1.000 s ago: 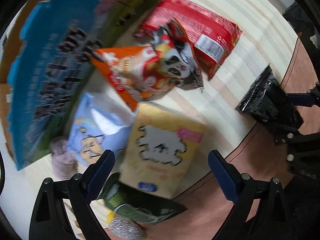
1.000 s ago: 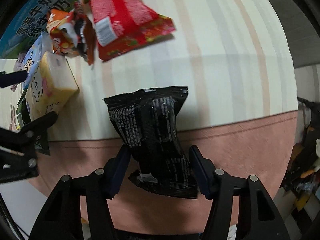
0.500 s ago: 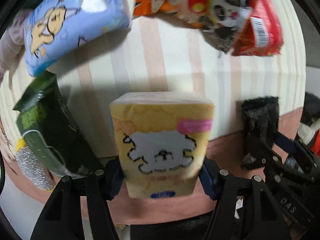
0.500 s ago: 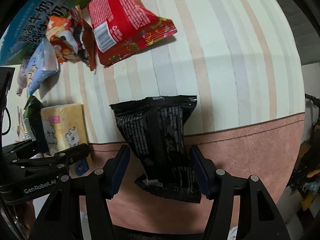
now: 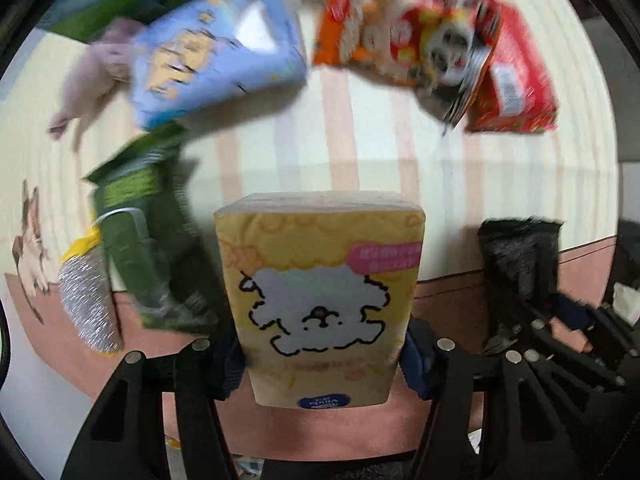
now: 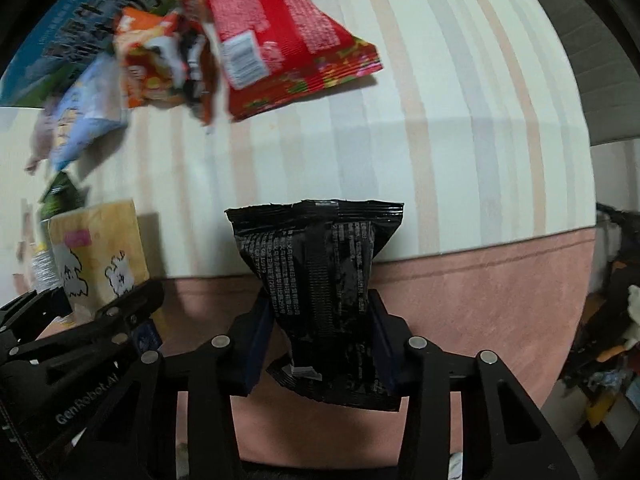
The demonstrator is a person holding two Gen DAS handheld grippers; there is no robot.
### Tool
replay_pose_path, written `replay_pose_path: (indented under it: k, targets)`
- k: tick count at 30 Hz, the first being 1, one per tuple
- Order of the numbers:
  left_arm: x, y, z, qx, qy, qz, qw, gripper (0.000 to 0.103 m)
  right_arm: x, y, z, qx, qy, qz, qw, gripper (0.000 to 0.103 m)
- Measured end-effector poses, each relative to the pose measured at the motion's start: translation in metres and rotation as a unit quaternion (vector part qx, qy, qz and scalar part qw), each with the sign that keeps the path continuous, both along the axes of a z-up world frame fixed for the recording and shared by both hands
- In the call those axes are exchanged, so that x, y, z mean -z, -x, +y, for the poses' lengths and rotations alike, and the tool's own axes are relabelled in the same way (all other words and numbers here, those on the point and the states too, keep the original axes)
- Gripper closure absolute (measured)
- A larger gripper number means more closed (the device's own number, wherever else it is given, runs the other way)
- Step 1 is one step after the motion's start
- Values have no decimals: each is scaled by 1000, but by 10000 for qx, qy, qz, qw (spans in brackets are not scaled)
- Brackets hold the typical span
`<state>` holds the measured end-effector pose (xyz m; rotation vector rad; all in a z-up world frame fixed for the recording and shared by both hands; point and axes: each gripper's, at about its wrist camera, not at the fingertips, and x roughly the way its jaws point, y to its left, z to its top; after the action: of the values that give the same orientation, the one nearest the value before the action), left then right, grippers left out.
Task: Organize soft objects
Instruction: 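Carry both items into the box and open both grippers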
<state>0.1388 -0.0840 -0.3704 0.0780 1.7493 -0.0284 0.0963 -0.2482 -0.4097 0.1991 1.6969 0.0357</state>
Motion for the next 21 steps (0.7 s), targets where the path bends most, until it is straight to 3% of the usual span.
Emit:
replay_pose_path:
  k: [4,8,11,13,16,21]
  targets:
    - [-56,18,28,-284,203,-423,9985,43,-49,2,7,-80,-465,-267,9985,57]
    - [-122,12,42,-570,519,-899,9930,43,-121,-11,12,-197,-932,-780,9924,57]
    - [-165,-16,46,-665,853,-1177,9871,43,-169,-36,9,-319,-1125,-1110,9869,57]
    - [-191,-56,46,-704,1018,-1223,9848,43,-199,-59,10,-386,-1236,-1281,9833,57]
    - [-192,-118,41,-732,1041,-1317,9831,43,-229,-100,17,-438,-1206,-1507,9802,57]
    - [-162,-216,55,-862,1122,-1145,9833,43,-225,-178,25,-223,-989,-1524,9831,57]
